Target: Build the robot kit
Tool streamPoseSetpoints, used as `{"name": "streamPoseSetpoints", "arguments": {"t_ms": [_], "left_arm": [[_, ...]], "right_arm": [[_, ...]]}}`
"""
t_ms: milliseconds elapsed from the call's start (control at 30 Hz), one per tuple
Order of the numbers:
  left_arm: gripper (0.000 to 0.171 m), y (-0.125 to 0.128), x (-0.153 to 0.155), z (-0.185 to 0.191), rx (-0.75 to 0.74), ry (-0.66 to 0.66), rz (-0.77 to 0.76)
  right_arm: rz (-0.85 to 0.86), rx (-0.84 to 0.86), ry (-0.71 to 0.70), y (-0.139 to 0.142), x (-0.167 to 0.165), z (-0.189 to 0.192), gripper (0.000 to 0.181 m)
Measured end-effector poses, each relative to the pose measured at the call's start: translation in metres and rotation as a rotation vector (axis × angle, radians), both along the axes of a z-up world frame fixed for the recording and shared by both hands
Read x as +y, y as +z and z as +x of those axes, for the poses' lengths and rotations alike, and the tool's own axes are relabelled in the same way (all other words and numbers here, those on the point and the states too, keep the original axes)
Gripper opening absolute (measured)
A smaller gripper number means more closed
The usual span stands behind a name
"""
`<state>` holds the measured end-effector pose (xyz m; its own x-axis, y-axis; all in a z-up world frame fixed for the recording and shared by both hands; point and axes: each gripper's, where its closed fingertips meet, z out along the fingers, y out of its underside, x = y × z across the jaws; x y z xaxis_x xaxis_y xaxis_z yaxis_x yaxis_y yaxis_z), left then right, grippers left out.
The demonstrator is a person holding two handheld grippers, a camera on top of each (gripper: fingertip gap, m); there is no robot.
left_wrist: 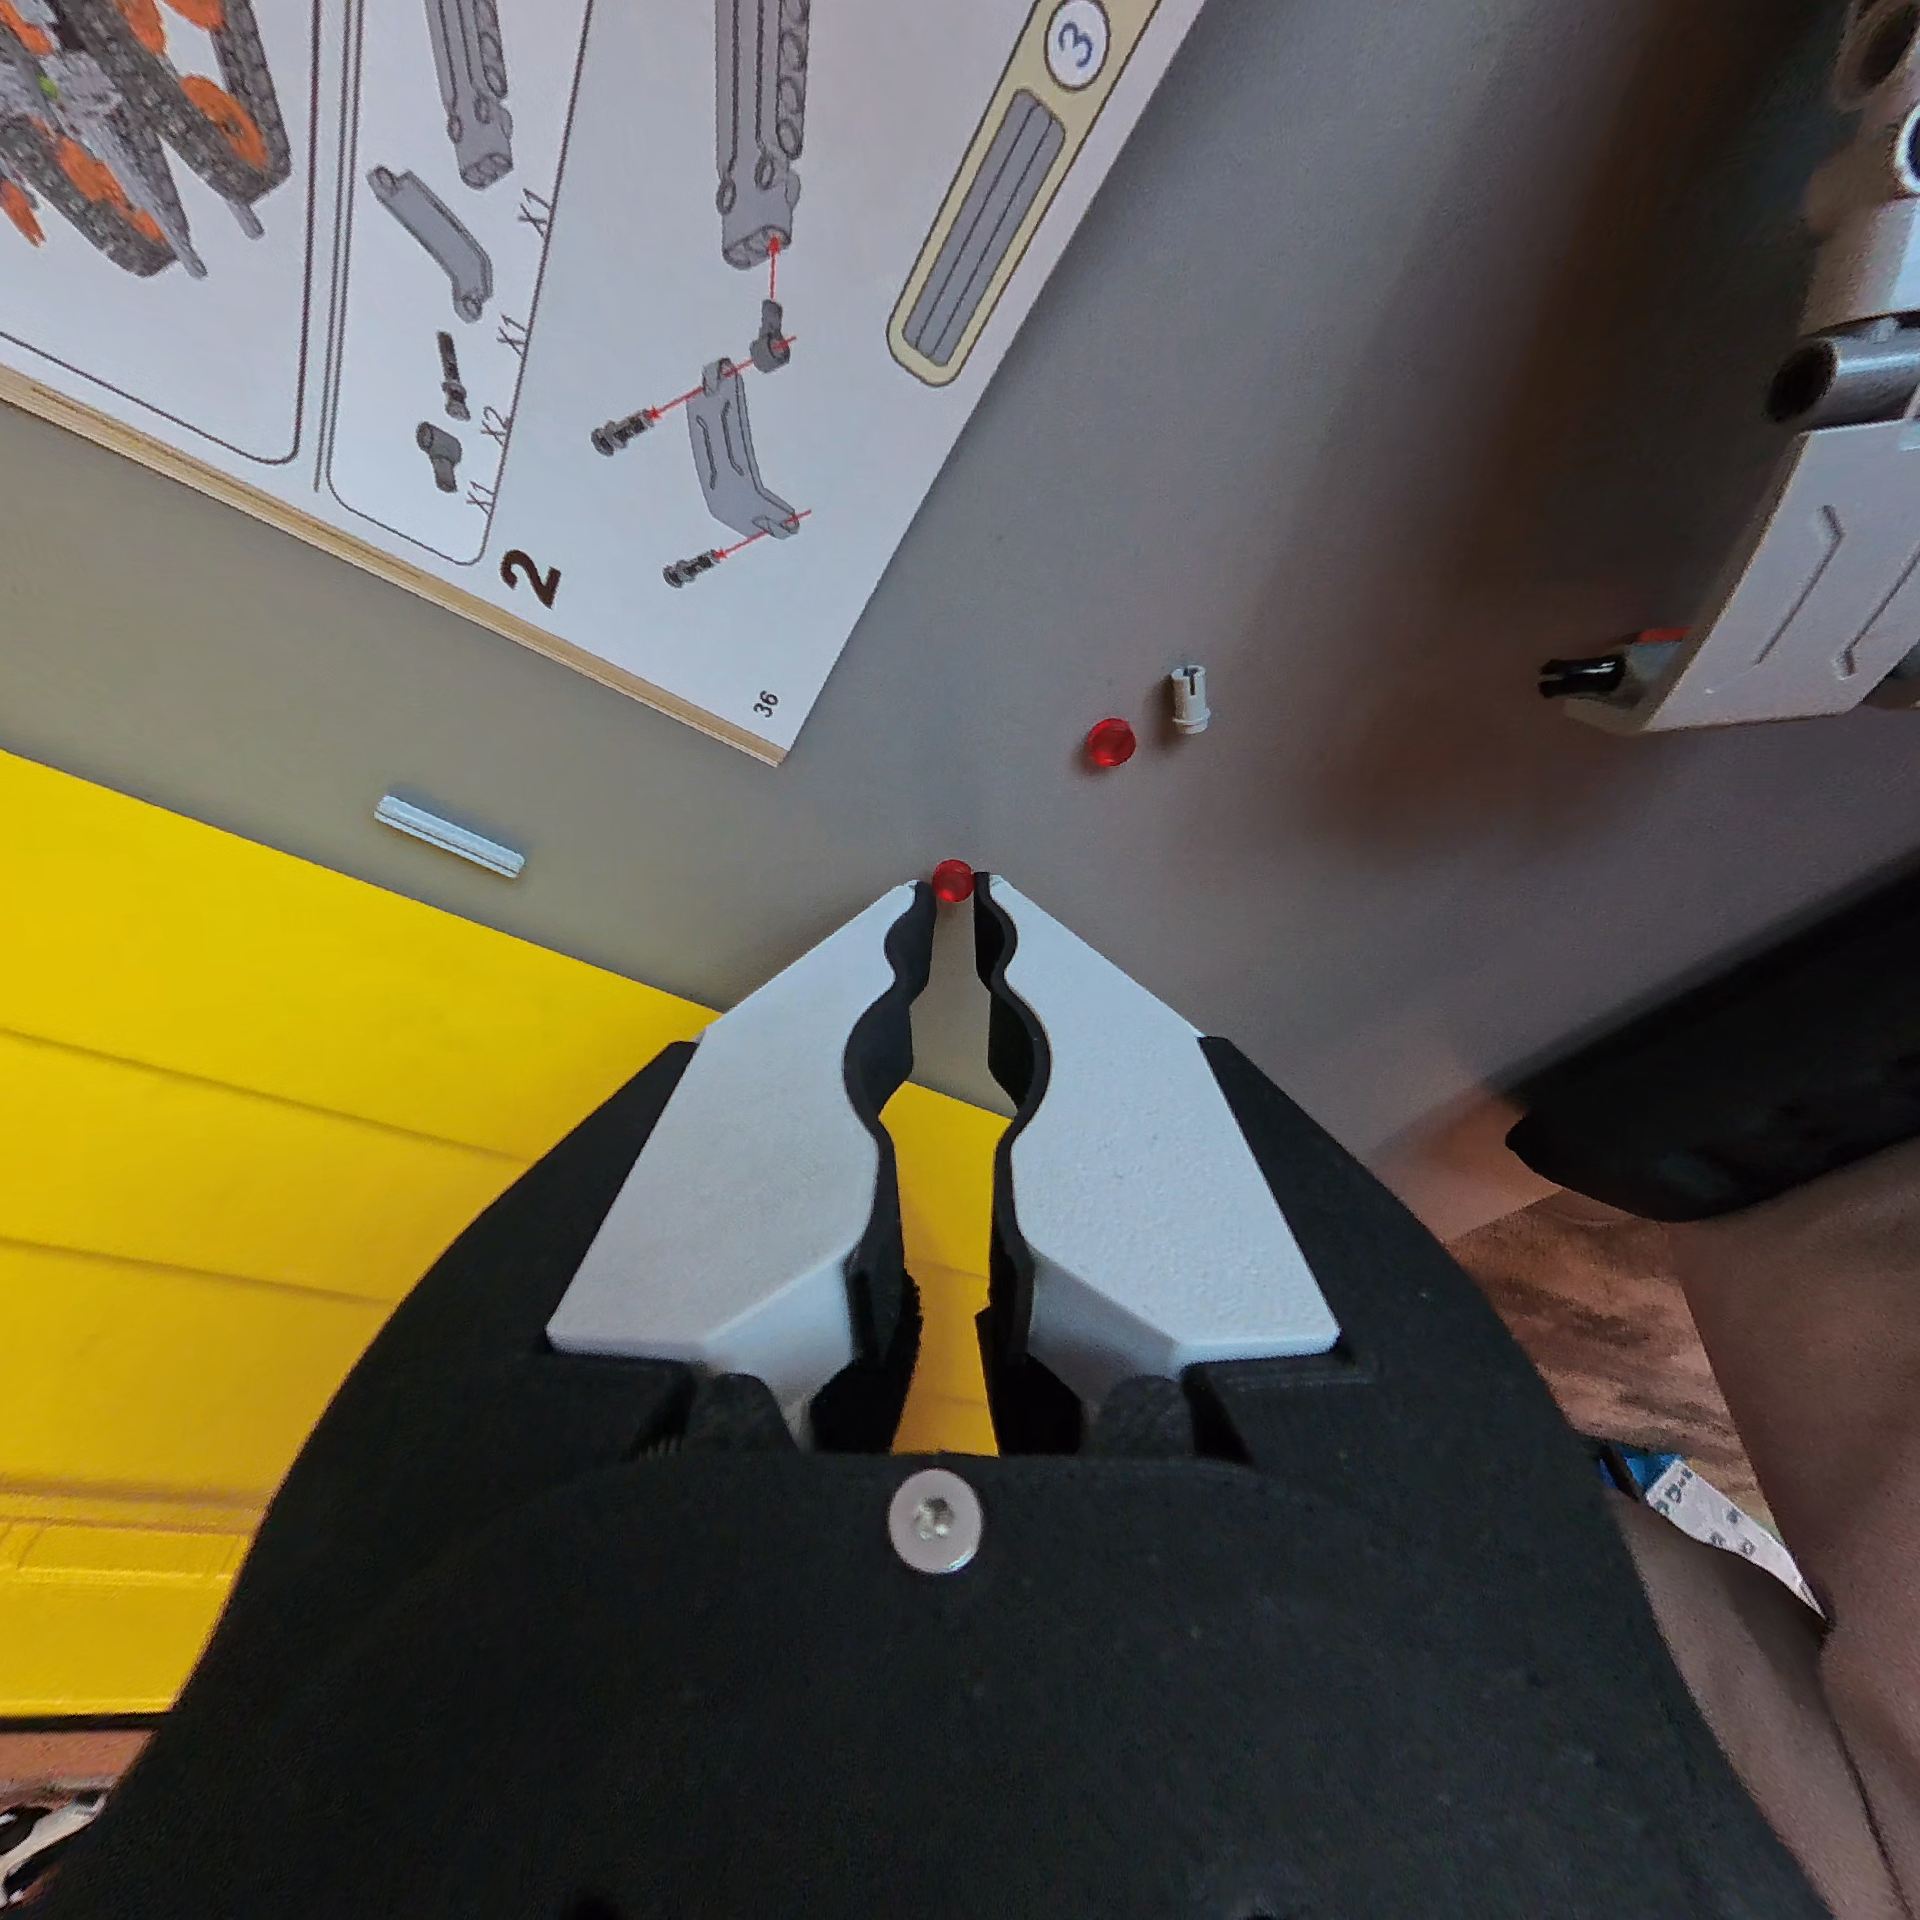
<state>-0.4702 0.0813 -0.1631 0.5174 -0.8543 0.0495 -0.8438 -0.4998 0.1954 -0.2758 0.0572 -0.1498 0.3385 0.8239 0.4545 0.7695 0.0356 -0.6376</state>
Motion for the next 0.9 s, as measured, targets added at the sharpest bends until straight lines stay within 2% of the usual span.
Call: {"name": "streamPoseSetpoints", "arguments": {"t_ms": [433,600,667,733,767,800,900], "left_arm": [[0.007,-0.003,-0.003,-0.001,0.017,-0.019,-0.024],[0.022,0.003,-0.002,0.002,-0.019,-0.016,-0.010],[0.021,0.014,-0.001,0.002,-0.068,-0.005,0.000],[0.009,0.034,0.000,0.004,-0.170,0.022,0.018],[0.007,0.048,0.000,0.009,-0.256,0.042,0.029],[0.014,0.065,0.005,0.012,-0.332,0.063,0.067],[0.018,0.117,0.026,0.011,-0.544,0.119,0.249]], "right_arm": [[-0.006,0.004,0.000,0.000,-0.001,0.000,0.037],[-0.006,0.003,0.001,0.000,-0.001,0.000,0.037],[-0.005,0.000,0.002,0.000,-0.001,0.000,0.037],[-0.003,-0.003,0.003,0.000,-0.001,0.001,0.037],[-0.003,-0.002,0.003,0.000,-0.001,0.000,0.037],[-0.005,0.001,0.003,0.000,-0.001,0.000,0.037],[-0.011,0.009,0.002,0.000,-0.001,-0.001,0.037]]}}
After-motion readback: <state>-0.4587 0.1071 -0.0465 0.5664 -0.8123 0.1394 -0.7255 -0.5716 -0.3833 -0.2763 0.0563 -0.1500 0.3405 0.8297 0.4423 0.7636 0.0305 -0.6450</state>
